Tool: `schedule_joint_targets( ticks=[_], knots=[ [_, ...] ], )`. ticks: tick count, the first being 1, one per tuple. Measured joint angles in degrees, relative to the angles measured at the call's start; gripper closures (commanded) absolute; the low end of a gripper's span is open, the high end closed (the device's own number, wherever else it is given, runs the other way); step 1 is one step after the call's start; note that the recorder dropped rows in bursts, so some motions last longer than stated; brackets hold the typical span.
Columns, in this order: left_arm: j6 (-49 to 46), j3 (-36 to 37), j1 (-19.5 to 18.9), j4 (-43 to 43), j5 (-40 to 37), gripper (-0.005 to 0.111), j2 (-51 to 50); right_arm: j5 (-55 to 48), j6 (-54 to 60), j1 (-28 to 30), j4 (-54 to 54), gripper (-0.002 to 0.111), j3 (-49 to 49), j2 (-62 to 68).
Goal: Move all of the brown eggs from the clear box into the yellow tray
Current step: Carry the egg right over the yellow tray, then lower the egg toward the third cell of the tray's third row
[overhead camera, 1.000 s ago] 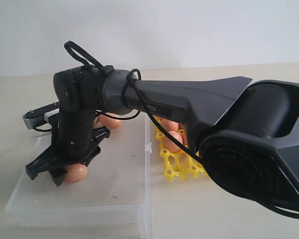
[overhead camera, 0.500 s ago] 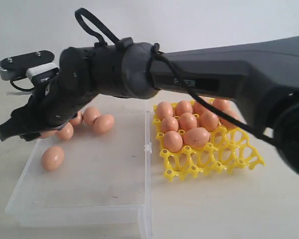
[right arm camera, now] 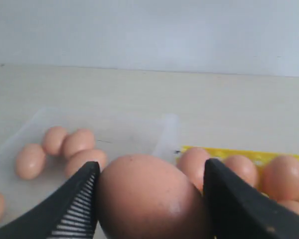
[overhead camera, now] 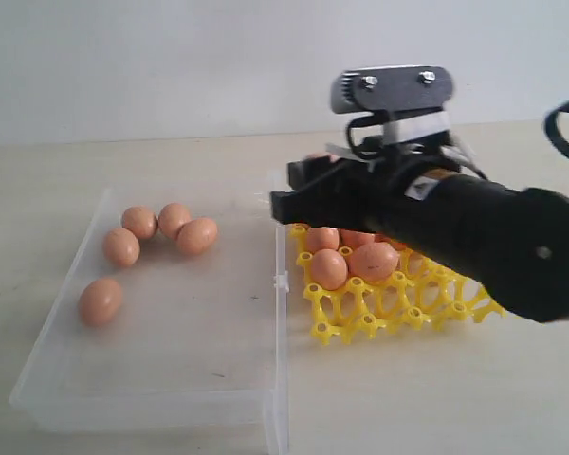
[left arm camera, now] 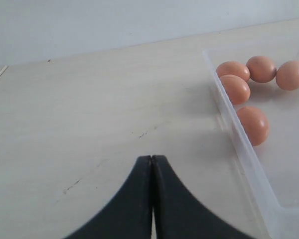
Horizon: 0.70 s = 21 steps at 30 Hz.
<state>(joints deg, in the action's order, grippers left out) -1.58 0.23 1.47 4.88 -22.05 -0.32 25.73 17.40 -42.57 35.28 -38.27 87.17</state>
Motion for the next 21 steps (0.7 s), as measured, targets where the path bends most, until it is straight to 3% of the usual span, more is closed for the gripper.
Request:
schedule_joint_targets(
  ticks=[3,9,21],
  knots=[
    [0.00,0.00,0.00,0.00,0.00,0.107,0.00,4.80,0.24,3.52,1.69,0.108,7.39,-2.74],
    [0.00,0.00,0.00,0.00,0.00,0.107,0.00,7.59,0.35,9.25,-0.46,0.108,9.11,-0.32],
    [0.00,0.00,0.00,0.00,0.00,0.107,0.00,10.60,-3.21,11.89,-7.97,0.108,9.11,9.79]
  ],
)
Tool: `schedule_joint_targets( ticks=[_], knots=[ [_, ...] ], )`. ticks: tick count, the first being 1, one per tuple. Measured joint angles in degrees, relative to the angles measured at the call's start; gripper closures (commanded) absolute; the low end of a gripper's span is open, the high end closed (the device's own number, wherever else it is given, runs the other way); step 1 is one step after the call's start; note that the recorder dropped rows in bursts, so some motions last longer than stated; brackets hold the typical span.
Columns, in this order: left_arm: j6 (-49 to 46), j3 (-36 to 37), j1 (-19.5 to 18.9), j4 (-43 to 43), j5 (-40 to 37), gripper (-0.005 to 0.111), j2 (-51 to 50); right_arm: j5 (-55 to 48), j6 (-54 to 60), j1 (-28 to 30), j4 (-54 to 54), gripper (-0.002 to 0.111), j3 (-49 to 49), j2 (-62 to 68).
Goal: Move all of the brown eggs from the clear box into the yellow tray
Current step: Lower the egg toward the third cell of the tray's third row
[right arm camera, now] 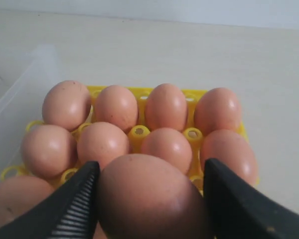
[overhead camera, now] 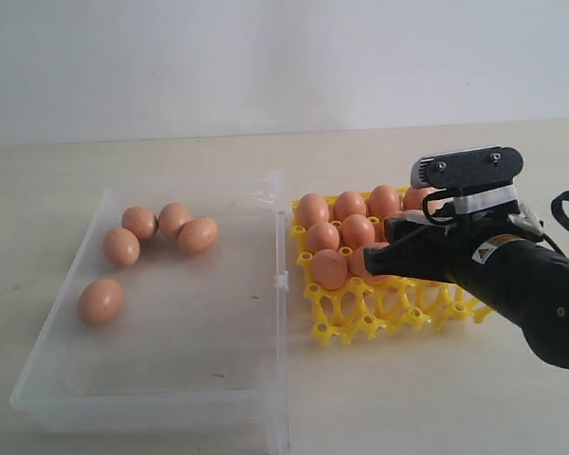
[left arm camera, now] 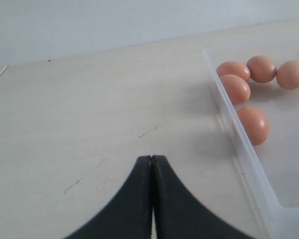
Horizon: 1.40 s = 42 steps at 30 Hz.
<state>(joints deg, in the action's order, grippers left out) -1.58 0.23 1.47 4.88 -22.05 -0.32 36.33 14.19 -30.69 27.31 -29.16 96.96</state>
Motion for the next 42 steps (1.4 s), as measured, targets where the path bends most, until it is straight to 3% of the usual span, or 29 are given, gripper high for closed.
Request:
schedule_joint_targets(
  ticks=[11,42],
  knots=[
    [0.00,0.00,0.00,0.00,0.00,0.107,0.00,5.38,-3.96,0.95,-3.29,0.108,0.00,3.02],
    [0.00,0.00,0.00,0.00,0.00,0.107,0.00,7.95,-9.39,7.44,-9.33,0.108,0.00,7.95]
  ],
)
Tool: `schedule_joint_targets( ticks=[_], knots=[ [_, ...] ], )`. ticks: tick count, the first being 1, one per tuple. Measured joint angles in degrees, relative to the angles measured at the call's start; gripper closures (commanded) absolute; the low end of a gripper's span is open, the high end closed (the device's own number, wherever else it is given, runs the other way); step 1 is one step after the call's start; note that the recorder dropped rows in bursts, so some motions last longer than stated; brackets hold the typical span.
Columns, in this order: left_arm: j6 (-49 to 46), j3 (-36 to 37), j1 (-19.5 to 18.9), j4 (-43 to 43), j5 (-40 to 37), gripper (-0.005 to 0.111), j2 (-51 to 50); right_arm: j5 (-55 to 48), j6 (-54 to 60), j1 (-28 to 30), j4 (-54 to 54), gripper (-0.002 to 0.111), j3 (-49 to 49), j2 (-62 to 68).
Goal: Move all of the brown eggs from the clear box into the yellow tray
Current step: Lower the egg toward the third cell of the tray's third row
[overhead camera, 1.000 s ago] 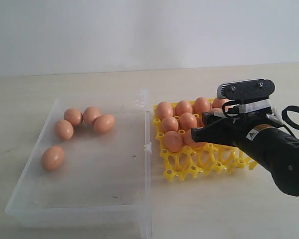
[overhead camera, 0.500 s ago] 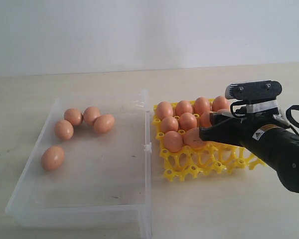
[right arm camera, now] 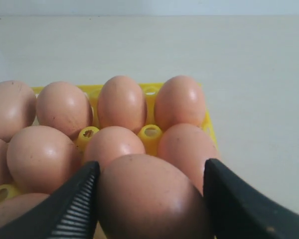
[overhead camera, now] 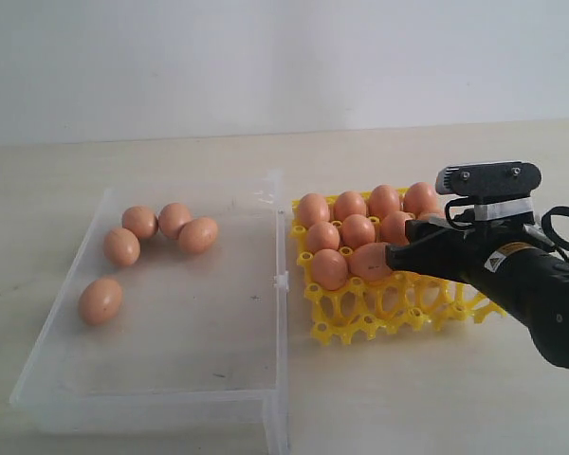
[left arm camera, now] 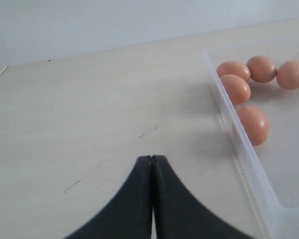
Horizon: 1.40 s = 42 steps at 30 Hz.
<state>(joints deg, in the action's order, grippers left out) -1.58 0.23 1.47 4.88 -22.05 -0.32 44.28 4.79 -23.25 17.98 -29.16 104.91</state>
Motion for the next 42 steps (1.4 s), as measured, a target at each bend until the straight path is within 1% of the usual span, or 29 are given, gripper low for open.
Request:
schedule_joint_targets(
  ticks=[23,25,28,30,42],
  knots=[
    [0.00,0.00,0.00,0.00,0.00,0.107,0.00,0.11,-1.43,0.40,-4.39,0.108,0.00,0.00],
    [0.00,0.00,0.00,0.00,0.00,0.107,0.00,0.11,-1.51,0.40,-4.51,0.104,0.00,0.00],
    [0.00,0.00,0.00,0.00,0.00,0.107,0.00,0.11,-1.66,0.40,-6.51,0.094,0.00,0.00],
    [0.00,0.00,0.00,0.00,0.00,0.107,0.00,0.11,-2.28,0.40,-8.31,0.091,0.00,0.00],
    [0.00,0.00,0.00,0.00,0.00,0.107,0.00,-2.42,-3.94,0.40,-10.21,0.091,-1.86,0.00]
  ],
)
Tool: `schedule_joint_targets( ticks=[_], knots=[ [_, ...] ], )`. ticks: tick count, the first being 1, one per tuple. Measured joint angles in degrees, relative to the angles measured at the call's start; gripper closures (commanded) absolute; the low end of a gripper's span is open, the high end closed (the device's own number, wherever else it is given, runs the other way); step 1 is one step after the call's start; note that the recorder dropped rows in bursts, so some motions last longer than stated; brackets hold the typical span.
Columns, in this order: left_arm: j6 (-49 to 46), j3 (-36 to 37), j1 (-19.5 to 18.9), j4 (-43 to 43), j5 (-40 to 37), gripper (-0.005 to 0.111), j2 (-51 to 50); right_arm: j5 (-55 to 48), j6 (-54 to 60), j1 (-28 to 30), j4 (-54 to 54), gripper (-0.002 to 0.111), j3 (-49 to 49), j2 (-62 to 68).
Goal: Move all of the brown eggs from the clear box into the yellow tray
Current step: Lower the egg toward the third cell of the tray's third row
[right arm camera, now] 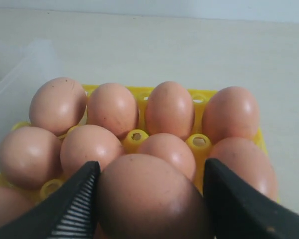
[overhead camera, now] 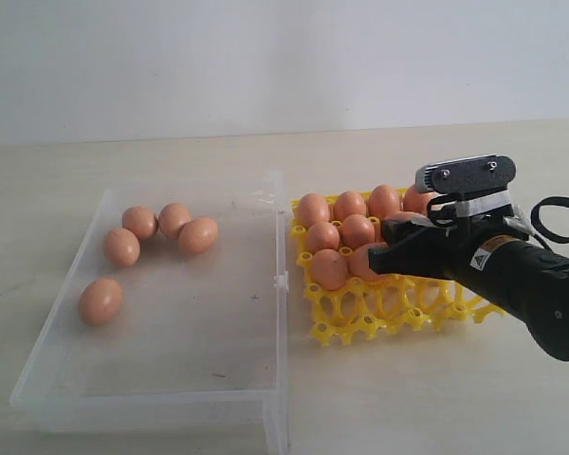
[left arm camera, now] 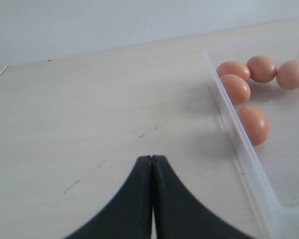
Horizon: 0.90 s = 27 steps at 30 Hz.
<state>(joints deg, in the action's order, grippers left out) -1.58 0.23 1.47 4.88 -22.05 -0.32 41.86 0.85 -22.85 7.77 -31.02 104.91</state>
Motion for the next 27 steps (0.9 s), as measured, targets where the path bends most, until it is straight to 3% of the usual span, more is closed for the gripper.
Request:
schedule_joint_targets(
  ticks=[18,21,23,24,27],
  knots=[
    [0.00,0.00,0.00,0.00,0.00,0.107,0.00,-0.27,-0.85,0.23,0.21,0.090,-1.66,3.99],
    [0.00,0.00,0.00,0.00,0.00,0.107,0.00,-0.27,-0.85,0.23,0.21,0.077,-1.70,3.99],
    [0.00,0.00,0.00,0.00,0.00,0.107,0.00,-0.27,-0.85,0.23,0.21,0.056,-1.70,3.99],
    [0.00,0.00,0.00,0.00,0.00,0.107,0.00,-0.27,-0.85,0.23,0.21,0.051,-1.70,3.99],
    [0.00,0.00,0.00,0.00,0.00,0.107,0.00,-0.30,-0.85,0.23,0.21,0.048,-1.70,3.99]
  ],
)
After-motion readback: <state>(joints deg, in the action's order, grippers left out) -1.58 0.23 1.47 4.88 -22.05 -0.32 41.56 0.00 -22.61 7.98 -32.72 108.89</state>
